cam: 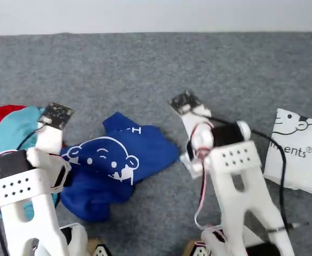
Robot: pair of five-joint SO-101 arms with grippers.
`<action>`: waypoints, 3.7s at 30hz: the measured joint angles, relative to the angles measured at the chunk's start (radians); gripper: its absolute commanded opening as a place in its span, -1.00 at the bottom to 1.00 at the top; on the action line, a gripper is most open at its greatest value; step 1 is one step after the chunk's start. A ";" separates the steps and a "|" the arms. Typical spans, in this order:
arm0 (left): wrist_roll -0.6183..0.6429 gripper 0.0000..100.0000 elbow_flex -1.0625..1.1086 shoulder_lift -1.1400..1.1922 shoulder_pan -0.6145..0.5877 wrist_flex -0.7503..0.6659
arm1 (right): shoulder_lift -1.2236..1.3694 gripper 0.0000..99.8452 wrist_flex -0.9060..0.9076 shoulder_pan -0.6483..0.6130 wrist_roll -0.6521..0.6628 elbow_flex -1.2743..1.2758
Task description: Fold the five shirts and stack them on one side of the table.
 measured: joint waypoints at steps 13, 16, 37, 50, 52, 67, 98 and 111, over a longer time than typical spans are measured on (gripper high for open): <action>0.075 -0.64 0.000 -0.003 0.008 0.000 | 0.657 -0.64 -0.009 -0.198 -0.060 -0.525; 0.118 -0.64 0.000 -0.003 0.008 0.000 | 0.764 -0.65 -0.009 -0.224 -0.063 -0.583; 0.232 -0.64 -0.189 -0.003 0.043 -0.032 | 0.961 -0.98 0.078 0.143 -0.064 -1.094; 0.190 -0.64 -0.035 -0.003 0.562 -0.037 | 0.961 -0.98 0.170 0.235 -0.071 -1.100; 0.190 -0.64 0.021 -0.003 0.635 -0.074 | 0.961 -0.98 0.175 0.229 -0.071 -1.100; 0.192 -0.54 0.290 0.160 0.775 -0.379 | 0.961 -0.98 0.176 0.166 -0.072 -1.100; 0.347 -0.99 -0.233 -0.094 0.267 -0.311 | 0.634 -0.98 0.178 0.276 -0.074 -1.100; 0.347 -0.99 -0.440 -0.098 0.051 -0.301 | 0.199 -0.98 0.180 0.276 -0.074 -1.102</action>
